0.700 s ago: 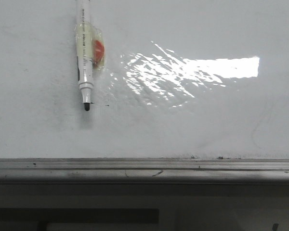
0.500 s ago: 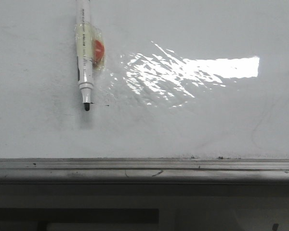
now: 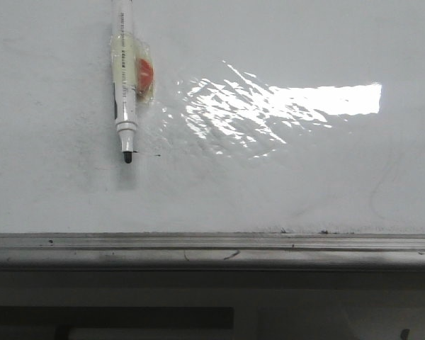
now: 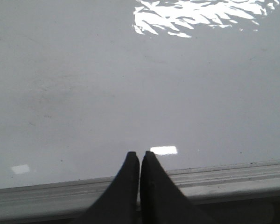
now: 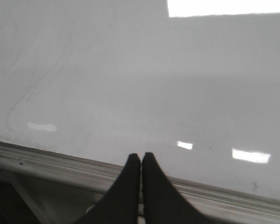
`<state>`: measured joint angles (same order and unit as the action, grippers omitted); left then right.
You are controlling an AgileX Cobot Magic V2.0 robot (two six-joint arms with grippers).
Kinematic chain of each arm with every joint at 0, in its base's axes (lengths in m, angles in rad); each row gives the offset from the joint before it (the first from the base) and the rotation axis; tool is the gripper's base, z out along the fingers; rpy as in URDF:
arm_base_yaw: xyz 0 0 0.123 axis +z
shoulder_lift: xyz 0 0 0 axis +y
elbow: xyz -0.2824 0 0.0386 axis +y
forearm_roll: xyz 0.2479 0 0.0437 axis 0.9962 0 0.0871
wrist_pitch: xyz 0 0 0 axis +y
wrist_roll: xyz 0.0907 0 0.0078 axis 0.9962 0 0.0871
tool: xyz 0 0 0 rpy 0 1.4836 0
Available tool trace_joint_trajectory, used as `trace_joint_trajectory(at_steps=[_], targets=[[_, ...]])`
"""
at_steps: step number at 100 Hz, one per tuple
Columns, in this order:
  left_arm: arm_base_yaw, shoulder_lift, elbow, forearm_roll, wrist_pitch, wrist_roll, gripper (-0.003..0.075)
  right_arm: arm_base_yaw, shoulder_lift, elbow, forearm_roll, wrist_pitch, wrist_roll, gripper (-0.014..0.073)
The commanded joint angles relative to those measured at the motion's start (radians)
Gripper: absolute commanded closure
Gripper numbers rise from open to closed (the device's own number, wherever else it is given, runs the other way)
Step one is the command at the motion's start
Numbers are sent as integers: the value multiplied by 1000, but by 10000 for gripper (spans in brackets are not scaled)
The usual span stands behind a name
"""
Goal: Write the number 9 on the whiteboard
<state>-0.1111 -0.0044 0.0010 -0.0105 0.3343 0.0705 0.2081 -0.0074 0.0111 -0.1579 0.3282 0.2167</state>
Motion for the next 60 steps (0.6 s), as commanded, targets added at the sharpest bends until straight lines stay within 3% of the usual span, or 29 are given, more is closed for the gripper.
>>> trace_joint_trajectory(at_steps=[1, 25, 42, 60], targets=[[1, -28, 19, -2, -49, -11, 741, -8, -17, 28, -11, -8, -6, 635], [1, -28, 19, -10, -92, -11, 741, -8, -17, 28, -76, -54, -6, 635], [-1, -28, 19, -476, -248, -11, 741, -8, -17, 28, 14, -301, -6, 635], [-1, -28, 17, -845, -321, -11, 741, -8, -17, 28, 54, -534, -6, 635]])
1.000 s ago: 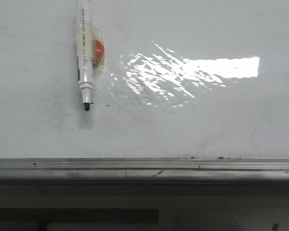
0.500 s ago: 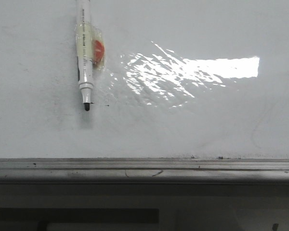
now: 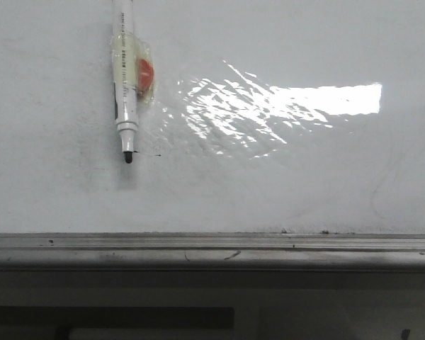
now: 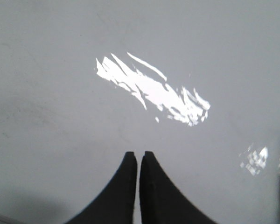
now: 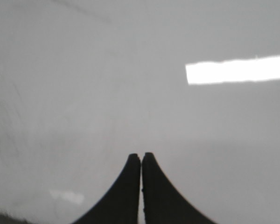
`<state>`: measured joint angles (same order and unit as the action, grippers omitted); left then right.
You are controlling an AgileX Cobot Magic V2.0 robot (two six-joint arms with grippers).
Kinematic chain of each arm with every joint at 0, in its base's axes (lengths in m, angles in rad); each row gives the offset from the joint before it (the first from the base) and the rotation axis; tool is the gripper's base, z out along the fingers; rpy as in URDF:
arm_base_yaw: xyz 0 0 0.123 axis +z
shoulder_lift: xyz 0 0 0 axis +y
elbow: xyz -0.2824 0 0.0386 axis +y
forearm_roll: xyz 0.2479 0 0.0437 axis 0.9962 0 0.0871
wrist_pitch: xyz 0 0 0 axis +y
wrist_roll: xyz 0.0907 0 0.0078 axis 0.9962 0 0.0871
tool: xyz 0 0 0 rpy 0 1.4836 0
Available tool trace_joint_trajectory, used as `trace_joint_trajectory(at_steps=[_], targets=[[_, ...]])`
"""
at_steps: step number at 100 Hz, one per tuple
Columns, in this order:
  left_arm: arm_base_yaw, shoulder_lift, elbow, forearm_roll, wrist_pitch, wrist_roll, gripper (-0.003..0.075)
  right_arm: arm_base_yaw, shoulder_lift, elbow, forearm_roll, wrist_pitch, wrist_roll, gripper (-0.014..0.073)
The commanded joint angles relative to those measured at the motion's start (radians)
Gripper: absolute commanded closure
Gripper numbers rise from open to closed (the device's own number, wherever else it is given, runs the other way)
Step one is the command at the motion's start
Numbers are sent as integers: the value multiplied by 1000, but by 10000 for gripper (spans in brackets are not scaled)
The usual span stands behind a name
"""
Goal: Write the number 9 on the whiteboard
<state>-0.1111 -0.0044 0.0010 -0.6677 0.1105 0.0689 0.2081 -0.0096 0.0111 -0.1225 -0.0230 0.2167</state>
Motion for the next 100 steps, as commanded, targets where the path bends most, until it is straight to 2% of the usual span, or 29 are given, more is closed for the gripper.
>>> trace_joint_trajectory(at_steps=[1, 8, 13, 18, 29, 39, 46, 53, 58, 66, 79, 84, 90, 100], targets=[[-1, -28, 17, -209, -97, -9, 741, -8, -15, 26, 23, -193, -6, 635], [-1, -28, 10, -255, -94, -9, 741, -8, -15, 13, 117, -198, -6, 635], [-1, -28, -12, -239, -64, 1, 741, -8, -15, -12, 201, -174, -6, 635], [-1, -24, -48, -187, -16, 30, 741, -8, -12, -53, 212, -116, -6, 635], [-1, 43, -172, 11, 104, 78, 741, -8, 42, -209, 200, 210, -6, 634], [-1, 167, -298, 152, 229, 78, 731, -8, 136, -352, 107, 444, -6, 634], [-1, 274, -382, 182, 312, 118, 662, -8, 203, -434, 28, 494, -17, 633], [-1, 381, -453, 176, 368, 214, 524, -8, 264, -501, -23, 497, -19, 625], [-1, 453, -486, 166, 388, 263, 403, -8, 306, -542, -29, 498, -25, 582], [-6, 577, -525, 110, 403, 319, 298, -8, 374, -594, -25, 506, -25, 472], [-87, 693, -551, -75, 403, 446, 304, -8, 451, -634, -10, 525, -25, 215], [-139, 729, -553, -143, 398, 503, 317, -8, 466, -637, -10, 527, -25, 146], [-187, 769, -553, -195, 386, 513, 329, -8, 473, -637, -10, 527, -25, 106], [-304, 832, -553, -267, 329, 513, 335, -8, 475, -637, -10, 527, -25, 113]])
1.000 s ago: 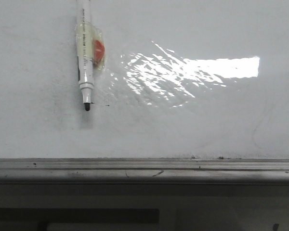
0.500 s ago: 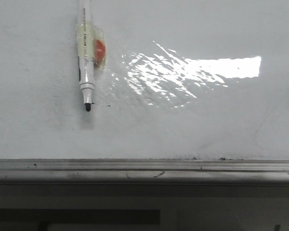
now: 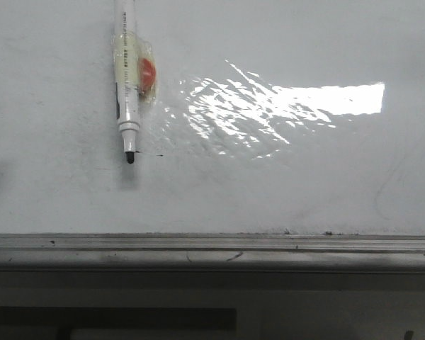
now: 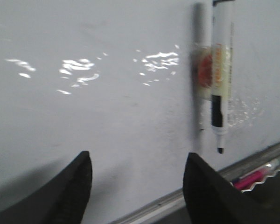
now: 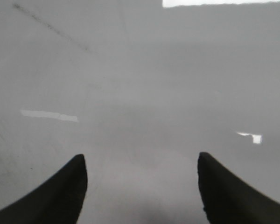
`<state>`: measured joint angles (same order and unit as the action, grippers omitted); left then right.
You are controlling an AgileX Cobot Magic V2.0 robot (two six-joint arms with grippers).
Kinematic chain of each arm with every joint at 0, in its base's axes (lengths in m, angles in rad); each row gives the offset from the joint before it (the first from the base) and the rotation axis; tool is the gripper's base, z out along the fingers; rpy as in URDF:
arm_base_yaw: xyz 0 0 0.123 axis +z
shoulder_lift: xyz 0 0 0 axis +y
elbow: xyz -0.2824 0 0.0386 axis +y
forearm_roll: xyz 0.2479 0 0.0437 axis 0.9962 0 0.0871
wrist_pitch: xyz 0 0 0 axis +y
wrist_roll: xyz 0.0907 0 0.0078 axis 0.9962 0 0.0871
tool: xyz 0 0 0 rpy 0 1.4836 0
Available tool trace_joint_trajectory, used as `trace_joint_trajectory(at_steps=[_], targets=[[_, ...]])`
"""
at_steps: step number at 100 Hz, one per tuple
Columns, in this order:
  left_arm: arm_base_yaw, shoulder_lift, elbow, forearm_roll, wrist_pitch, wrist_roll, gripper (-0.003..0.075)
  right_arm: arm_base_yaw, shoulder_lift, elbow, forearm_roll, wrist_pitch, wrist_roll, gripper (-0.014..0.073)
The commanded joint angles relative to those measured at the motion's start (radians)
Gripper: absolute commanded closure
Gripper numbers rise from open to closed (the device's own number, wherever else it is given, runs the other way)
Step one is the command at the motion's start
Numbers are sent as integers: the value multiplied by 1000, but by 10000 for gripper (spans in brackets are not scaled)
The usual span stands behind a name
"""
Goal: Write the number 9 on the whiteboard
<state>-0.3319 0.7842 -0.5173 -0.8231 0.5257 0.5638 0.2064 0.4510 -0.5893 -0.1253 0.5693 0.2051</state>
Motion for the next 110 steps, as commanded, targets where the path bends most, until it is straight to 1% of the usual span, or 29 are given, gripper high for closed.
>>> trace_joint_trajectory(at_steps=[1, 8, 23, 30, 33, 41, 53, 58, 65, 69, 70, 72, 73, 76, 83, 87, 89, 90, 97, 102, 104, 107, 110], targets=[[-91, 52, -35, -119, -92, 18, 335, -7, 14, -36, -7, -65, -13, 113], [-186, 101, -39, -192, -167, 18, 335, -7, 14, -36, -7, -65, -13, 113], [-356, 194, -71, -253, -338, 18, 335, -7, 14, -36, -7, -65, -13, 113], [-414, 243, -74, -267, -431, 18, 335, -7, 14, -36, -7, -65, -13, 113], [-434, 266, -74, -275, -472, 18, 335, -7, 14, -36, -7, -65, -13, 113], [-455, 309, -76, -290, -526, 18, 335, -7, 14, -36, -7, -65, -13, 113], [-457, 353, -91, -291, -533, 18, 346, -7, 14, -36, -7, -65, -13, 113], [-457, 364, -93, -291, -542, 18, 382, -7, 14, -36, -7, -65, -13, 113], [-457, 373, -93, -291, -561, 18, 484, -7, 14, -36, -6, -65, -13, 113], [-457, 373, -93, -291, -563, 18, 572, -7, 14, -36, -6, -65, -13, 113], [-457, 373, -93, -291, -563, 18, 605, -7, 14, -36, -6, -65, -13, 113], [-457, 373, -93, -291, -563, 18, 639, -7, 14, -36, -2, -65, -13, 113], [-457, 373, -93, -291, -563, 20, 673, -7, 14, -36, 0, -65, -13, 113], [-457, 371, -93, -285, -563, 20, 741, -7, 14, -36, 8, -65, -13, 113], [-457, 353, -97, -266, -526, 29, 741, -5, 14, -36, 47, -65, -21, 113], [-457, 337, -99, -241, -492, 42, 741, -2, 14, -36, 94, -65, -60, 113], [-457, 326, -103, -214, -458, 55, 741, 2, 14, -36, 139, -65, -105, 113], [-457, 323, -103, -214, -458, 59, 741, 2, 14, -36, 139, -65, -105, 113], [-457, 279, -105, -134, -365, 118, 741, 19, 19, -36, 285, -64, -253, 113], [-457, 244, -105, -72, -285, 179, 741, 38, 28, -36, 428, -60, -420, 113], [-457, 230, -105, -57, -264, 210, 741, 44, 33, -36, 466, -55, -467, 113], [-457, 211, -105, -29, -210, 257, 741, 60, 41, -36, 560, -46, -585, 113], [-457, 194, -105, -13, -166, 323, 741, 73, 52, -36, 634, -32, -680, 113]])
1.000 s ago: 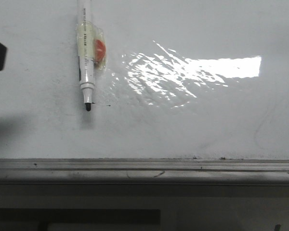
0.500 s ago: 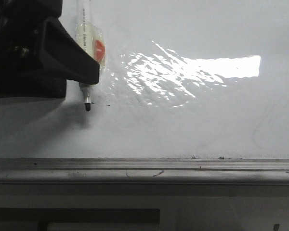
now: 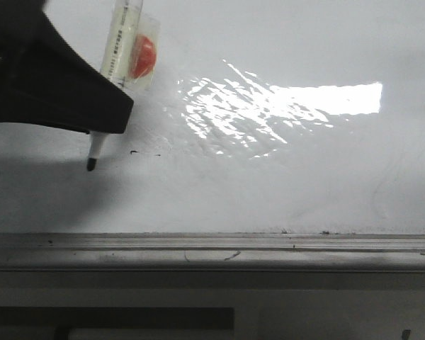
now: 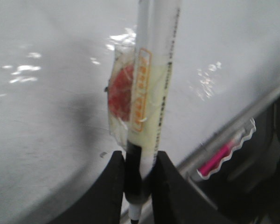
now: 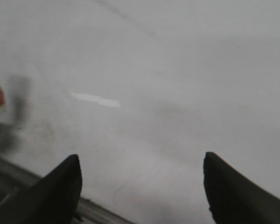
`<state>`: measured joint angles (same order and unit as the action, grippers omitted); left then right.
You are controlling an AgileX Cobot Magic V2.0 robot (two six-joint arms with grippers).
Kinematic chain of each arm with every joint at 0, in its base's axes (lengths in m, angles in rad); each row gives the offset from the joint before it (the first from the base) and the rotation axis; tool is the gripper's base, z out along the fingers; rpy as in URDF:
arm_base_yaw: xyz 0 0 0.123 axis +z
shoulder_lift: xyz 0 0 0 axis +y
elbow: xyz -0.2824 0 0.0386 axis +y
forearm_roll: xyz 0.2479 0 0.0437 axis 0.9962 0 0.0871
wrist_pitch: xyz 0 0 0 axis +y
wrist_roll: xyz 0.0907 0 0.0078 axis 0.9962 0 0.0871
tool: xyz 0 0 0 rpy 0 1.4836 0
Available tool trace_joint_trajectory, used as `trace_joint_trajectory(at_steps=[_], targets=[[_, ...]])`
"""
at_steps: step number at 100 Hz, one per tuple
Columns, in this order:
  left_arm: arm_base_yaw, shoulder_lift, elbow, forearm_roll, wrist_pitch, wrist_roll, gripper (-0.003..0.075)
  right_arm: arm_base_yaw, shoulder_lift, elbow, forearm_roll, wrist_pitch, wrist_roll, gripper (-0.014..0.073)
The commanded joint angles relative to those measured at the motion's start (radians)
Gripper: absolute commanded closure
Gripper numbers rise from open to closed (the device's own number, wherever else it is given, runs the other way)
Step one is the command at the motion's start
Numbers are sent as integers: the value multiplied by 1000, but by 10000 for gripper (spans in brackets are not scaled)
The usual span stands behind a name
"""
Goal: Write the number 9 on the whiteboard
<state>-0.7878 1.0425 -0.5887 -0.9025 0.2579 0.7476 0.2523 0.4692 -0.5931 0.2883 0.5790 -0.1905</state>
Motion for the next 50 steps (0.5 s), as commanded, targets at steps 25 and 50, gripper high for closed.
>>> trace_joint_trajectory(at_steps=[25, 50], targets=[[-2, -142, -34, 88, 288, 443, 741, 157, 166, -33, 634, 102, -896, 113], [-2, -142, -34, 45, 354, 577, 741, 256, 310, -33, 917, 92, -1221, 113]])
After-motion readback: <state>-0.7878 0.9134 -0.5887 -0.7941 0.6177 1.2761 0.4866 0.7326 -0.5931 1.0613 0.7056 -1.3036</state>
